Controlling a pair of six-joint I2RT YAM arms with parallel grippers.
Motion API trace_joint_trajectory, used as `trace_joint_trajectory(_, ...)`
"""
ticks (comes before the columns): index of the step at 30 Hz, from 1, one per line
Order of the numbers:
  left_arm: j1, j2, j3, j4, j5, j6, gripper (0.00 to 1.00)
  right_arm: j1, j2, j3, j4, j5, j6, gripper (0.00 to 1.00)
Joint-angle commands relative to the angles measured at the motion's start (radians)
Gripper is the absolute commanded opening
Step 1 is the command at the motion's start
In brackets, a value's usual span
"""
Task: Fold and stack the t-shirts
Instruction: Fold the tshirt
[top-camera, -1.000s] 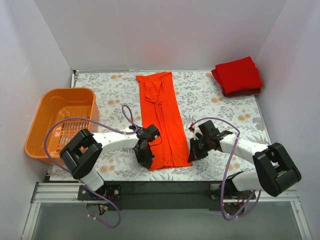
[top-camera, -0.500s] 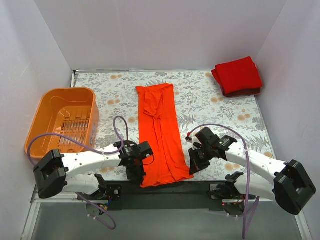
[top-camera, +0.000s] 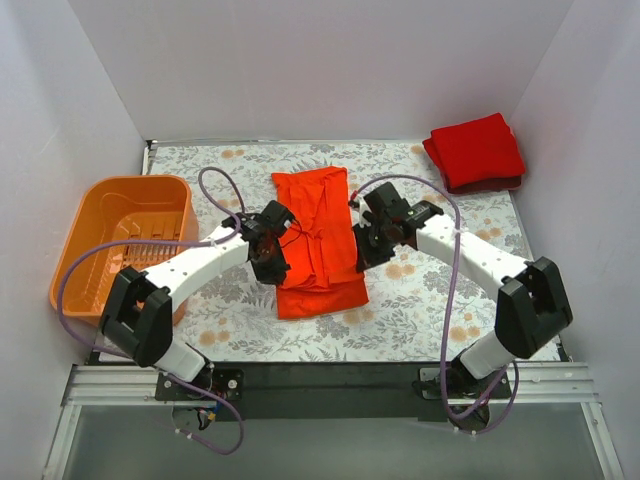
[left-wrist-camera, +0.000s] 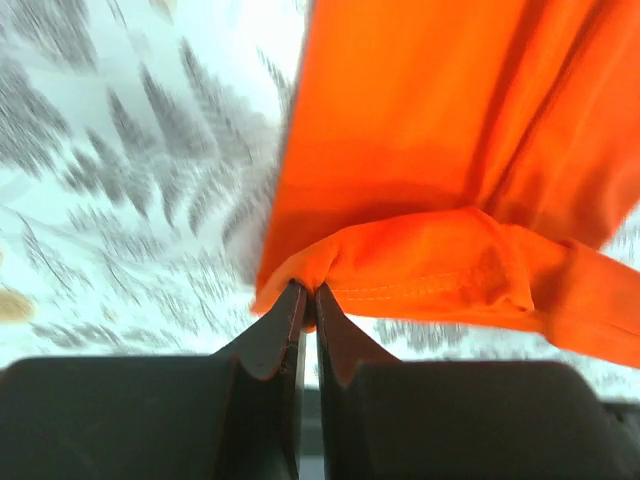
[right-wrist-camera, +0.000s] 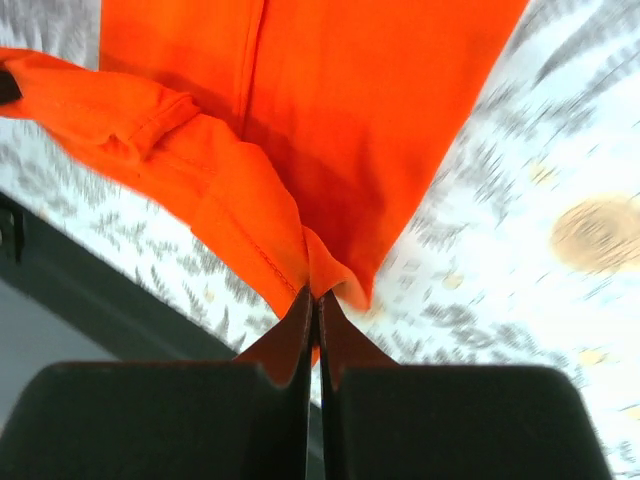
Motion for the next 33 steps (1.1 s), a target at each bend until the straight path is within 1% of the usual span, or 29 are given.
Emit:
trace_joint_trajectory(1, 0.056, 0.049, 0.072, 0.042, -0.12, 0.138, 0.0, -0.046, 0.064, 0.119, -0.01, 0.047, -0.083, 0.01)
trace_joint_trajectory(5, 0.127, 0.109, 0.118, 0.102, -0.148, 0.185, 0.0, -0.094, 0.156, 0.225, -0.008, 0.035, -0.125, 0.01)
trace_joint_trajectory(9, 0.159, 0.149, 0.15, 0.173, -0.159, 0.222, 0.0, -0.118, 0.22, 0.311, -0.008, 0.012, -0.16, 0.01)
trace_joint_trajectory(13, 0.177, 0.204, 0.188, 0.217, -0.165, 0.247, 0.0, -0.134, 0.271, 0.357, -0.004, 0.006, -0.177, 0.01)
trace_joint_trajectory(20, 0.191, 0.312, 0.256, 0.252, -0.183, 0.279, 0.0, -0.161, 0.344, 0.402, 0.015, 0.013, -0.192, 0.01)
trace_joint_trajectory(27, 0.205, 0.39, 0.267, 0.302, -0.2, 0.288, 0.0, -0.18, 0.416, 0.402, 0.073, 0.024, -0.192, 0.01)
trace_joint_trajectory(33, 0.208, 0.408, 0.3, 0.298, -0.221, 0.29, 0.0, -0.189, 0.444, 0.409, 0.088, 0.03, -0.195, 0.01)
